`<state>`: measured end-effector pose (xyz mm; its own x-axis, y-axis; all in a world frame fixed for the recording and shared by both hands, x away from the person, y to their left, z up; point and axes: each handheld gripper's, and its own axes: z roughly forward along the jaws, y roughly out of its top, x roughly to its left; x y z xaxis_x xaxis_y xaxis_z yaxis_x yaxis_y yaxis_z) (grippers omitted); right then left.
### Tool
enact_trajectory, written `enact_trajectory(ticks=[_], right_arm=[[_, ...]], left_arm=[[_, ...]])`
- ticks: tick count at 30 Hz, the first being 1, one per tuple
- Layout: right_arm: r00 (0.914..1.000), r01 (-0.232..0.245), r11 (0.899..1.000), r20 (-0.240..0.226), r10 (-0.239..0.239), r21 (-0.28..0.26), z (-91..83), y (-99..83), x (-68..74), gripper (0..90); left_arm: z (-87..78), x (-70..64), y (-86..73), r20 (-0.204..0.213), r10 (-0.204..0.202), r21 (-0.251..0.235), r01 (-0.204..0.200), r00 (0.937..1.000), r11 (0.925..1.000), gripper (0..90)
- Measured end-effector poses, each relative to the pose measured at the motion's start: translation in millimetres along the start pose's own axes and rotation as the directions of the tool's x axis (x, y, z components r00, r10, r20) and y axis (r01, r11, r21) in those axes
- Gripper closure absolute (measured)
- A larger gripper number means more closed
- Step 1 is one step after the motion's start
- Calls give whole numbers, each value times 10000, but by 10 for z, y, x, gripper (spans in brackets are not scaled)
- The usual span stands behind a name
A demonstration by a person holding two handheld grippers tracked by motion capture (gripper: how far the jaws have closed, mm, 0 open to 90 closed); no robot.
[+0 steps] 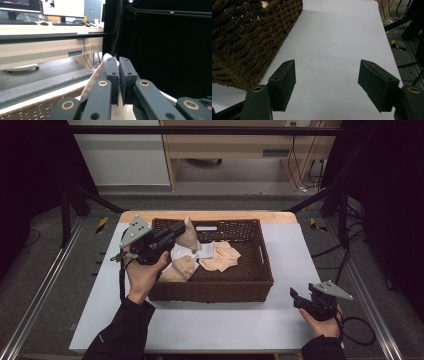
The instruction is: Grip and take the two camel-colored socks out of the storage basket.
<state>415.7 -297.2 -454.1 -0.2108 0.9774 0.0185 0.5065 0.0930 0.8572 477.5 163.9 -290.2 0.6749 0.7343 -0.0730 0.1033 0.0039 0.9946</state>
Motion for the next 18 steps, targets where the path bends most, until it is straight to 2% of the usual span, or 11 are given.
enact_trajectory(ticks=[6, 9, 16, 18], right_arm=[[10000, 24, 10000, 31, -24, -27, -3, -1, -7, 306], [10000, 9, 10000, 52, -9, -35, -7, -3, -10, 305], [10000, 15, 10000, 57, -15, -60, -12, -3, -11, 305], [10000, 9, 10000, 59, -8, -54, -13, -5, -12, 305]], left_arm=[[-162, -160, 128, 502, 288, -188, -279, 9983, 9994, 866], [-252, -260, 168, 724, 614, -216, -599, 9955, 9980, 866], [-480, -484, 194, 1378, 1095, -312, -1062, 9844, 9939, 866], [-534, -533, 170, 1560, 1100, -247, -1075, 9816, 9939, 866]])
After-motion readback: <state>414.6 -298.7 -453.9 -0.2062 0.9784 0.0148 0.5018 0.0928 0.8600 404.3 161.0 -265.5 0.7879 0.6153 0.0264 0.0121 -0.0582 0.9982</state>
